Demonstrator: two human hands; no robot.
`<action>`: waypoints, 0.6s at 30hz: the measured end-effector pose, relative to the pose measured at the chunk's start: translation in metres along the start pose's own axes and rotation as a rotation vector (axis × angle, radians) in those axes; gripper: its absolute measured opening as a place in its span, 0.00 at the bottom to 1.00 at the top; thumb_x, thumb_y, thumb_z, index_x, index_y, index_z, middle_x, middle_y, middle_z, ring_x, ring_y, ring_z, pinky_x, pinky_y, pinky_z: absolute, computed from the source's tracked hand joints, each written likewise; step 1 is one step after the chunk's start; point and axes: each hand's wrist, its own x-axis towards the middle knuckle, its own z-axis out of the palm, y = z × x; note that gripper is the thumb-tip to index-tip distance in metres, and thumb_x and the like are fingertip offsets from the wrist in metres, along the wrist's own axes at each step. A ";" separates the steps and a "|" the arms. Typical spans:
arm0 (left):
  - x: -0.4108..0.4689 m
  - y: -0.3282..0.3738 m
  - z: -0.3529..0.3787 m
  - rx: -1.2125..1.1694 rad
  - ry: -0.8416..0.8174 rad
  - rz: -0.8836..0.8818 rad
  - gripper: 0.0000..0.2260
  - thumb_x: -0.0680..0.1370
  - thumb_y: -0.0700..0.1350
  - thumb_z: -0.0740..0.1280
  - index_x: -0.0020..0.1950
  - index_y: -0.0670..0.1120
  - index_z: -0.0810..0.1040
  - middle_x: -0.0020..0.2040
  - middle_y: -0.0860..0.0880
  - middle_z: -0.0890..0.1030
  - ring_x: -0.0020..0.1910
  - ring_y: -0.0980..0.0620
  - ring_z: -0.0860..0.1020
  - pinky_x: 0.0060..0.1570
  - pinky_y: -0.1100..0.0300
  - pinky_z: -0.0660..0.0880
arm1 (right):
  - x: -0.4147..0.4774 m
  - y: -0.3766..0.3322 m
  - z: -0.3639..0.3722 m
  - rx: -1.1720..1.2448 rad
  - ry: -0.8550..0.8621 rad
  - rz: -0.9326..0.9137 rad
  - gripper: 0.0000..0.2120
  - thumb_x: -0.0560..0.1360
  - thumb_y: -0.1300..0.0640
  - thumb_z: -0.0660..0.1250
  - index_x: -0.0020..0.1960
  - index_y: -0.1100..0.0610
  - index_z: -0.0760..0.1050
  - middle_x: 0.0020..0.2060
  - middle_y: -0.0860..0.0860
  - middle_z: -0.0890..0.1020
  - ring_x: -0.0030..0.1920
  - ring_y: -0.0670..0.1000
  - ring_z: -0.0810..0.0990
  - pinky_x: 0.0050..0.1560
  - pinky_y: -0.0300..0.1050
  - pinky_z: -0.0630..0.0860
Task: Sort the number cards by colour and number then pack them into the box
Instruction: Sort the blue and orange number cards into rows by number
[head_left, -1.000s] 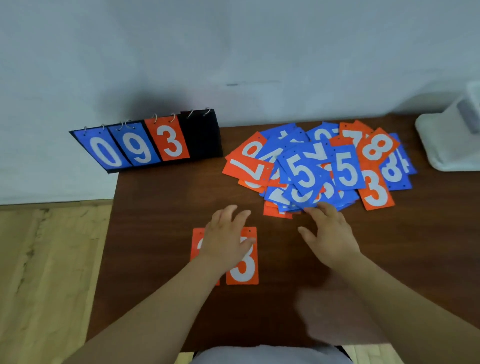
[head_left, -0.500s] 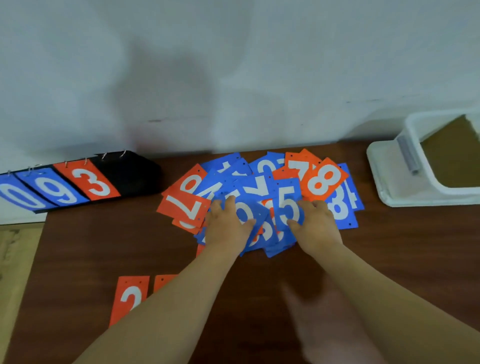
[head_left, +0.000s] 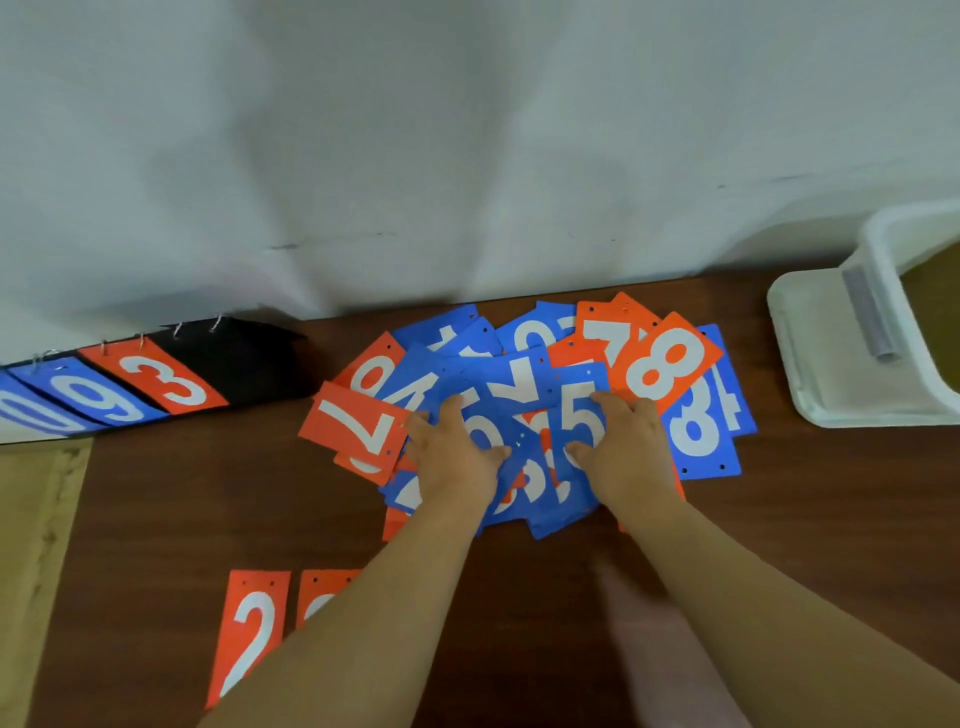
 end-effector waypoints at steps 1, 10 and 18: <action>0.000 -0.001 -0.001 -0.009 0.012 0.008 0.34 0.72 0.50 0.79 0.74 0.57 0.66 0.75 0.45 0.57 0.74 0.41 0.63 0.67 0.46 0.75 | 0.000 0.001 -0.002 0.039 0.005 -0.007 0.29 0.76 0.52 0.74 0.73 0.48 0.68 0.67 0.52 0.70 0.66 0.55 0.73 0.60 0.53 0.80; -0.021 -0.012 -0.030 -0.146 0.092 0.213 0.15 0.80 0.44 0.71 0.67 0.51 0.75 0.63 0.51 0.78 0.61 0.49 0.78 0.59 0.54 0.78 | -0.013 0.014 -0.036 0.215 0.135 -0.001 0.19 0.81 0.55 0.68 0.70 0.49 0.72 0.63 0.50 0.79 0.59 0.51 0.80 0.42 0.41 0.81; -0.056 -0.031 -0.081 -0.299 0.167 0.293 0.13 0.81 0.47 0.69 0.65 0.55 0.75 0.60 0.52 0.79 0.54 0.53 0.79 0.46 0.58 0.81 | -0.061 0.016 -0.060 0.335 0.255 -0.064 0.17 0.81 0.54 0.67 0.69 0.48 0.73 0.64 0.48 0.78 0.57 0.49 0.80 0.47 0.51 0.85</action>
